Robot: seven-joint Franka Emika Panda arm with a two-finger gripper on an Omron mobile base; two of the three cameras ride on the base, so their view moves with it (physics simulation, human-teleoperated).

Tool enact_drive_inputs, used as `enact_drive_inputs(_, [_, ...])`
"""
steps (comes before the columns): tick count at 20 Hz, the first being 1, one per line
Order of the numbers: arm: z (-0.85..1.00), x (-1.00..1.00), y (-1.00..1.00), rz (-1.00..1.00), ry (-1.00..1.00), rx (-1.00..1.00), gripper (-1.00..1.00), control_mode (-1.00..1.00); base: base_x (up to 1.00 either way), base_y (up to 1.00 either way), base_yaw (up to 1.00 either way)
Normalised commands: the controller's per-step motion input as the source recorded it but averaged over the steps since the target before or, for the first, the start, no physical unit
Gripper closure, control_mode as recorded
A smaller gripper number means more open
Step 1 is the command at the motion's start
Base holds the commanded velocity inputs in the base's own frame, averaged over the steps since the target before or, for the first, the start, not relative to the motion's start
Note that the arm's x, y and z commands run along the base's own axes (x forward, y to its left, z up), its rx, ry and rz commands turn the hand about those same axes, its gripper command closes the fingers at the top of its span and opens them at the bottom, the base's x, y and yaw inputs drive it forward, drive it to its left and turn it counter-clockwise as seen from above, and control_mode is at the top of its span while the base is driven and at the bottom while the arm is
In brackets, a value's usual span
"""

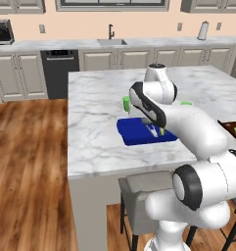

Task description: Gather the potato and corn from the fridge and place them on a tray on the dining counter. Then gather the fishs from the fridge and place them on the other tray.

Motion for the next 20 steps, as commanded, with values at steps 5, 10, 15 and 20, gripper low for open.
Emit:
enact_drive_inputs(5, [-0.54, 1.00, 0.00, 0.00, -0.01, -0.01, 1.00, -1.00, 0.00, 0.00, 0.00])
enact_drive_inputs(10, [-0.46, 0.94, 0.00, 0.00, -0.01, -0.01, 1.00, -1.00, 0.00, 0.00, 0.00])
enact_drive_inputs(15, [-0.40, 0.93, 0.00, 0.00, 0.00, 0.00, 1.00, -1.00, 0.00, 0.00, 0.00])
enact_drive_inputs(20, [-0.42, 0.50, 0.00, -0.01, -0.01, 0.00, 1.00, -1.00, 0.00, 0.00, 0.00])
